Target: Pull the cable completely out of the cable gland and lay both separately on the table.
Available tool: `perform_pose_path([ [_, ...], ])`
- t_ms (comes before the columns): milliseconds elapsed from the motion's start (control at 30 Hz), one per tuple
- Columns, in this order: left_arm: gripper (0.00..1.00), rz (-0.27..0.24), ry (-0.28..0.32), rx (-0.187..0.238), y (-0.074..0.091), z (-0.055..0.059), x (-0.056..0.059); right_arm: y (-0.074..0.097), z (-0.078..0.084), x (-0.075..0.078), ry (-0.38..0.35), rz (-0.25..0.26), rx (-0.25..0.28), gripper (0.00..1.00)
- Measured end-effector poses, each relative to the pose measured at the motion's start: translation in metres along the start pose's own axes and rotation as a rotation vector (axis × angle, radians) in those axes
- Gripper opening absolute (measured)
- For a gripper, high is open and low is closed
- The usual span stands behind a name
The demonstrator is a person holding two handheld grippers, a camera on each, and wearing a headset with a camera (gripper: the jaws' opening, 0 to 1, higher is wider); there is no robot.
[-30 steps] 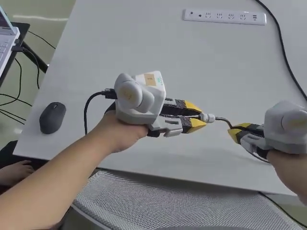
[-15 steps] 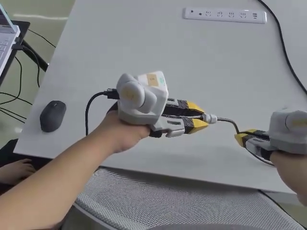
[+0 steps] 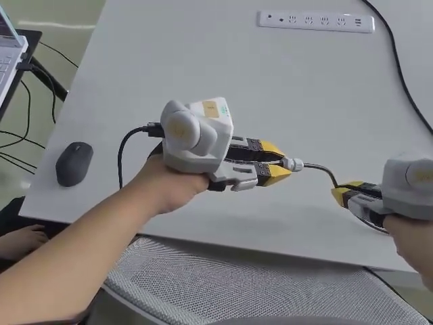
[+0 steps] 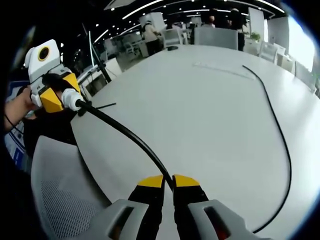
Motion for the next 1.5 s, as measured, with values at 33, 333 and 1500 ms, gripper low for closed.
perform_pose_path([
  [33, 0.15, -0.001, 0.0, 0.0, 0.0, 0.0, 0.0, 0.0, 0.0, 0.0, 0.008, 0.003, 0.002, 0.01],
  [333, 0.15, -0.011, 0.002, -0.006, 0.0, 0.001, -0.005, 0.007, -0.004, 0.001, 0.063, 0.018, 0.011, 0.03],
  [1500, 0.15, -0.018, 0.007, -0.022, 0.002, 0.008, -0.007, 0.021, -0.077, -0.073, 0.696, -0.089, 0.117, 0.01],
])
Point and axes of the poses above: the centre of the closed fingertips' face, and the gripper's own axes: y roughly backward along the fingers, x roughly to its right, z roughly out of its underside, the point moved 7 cm from there along y, roughly backward along the fingers, and after that the axes turned 6 degrees about y, right-handed, at the moved point
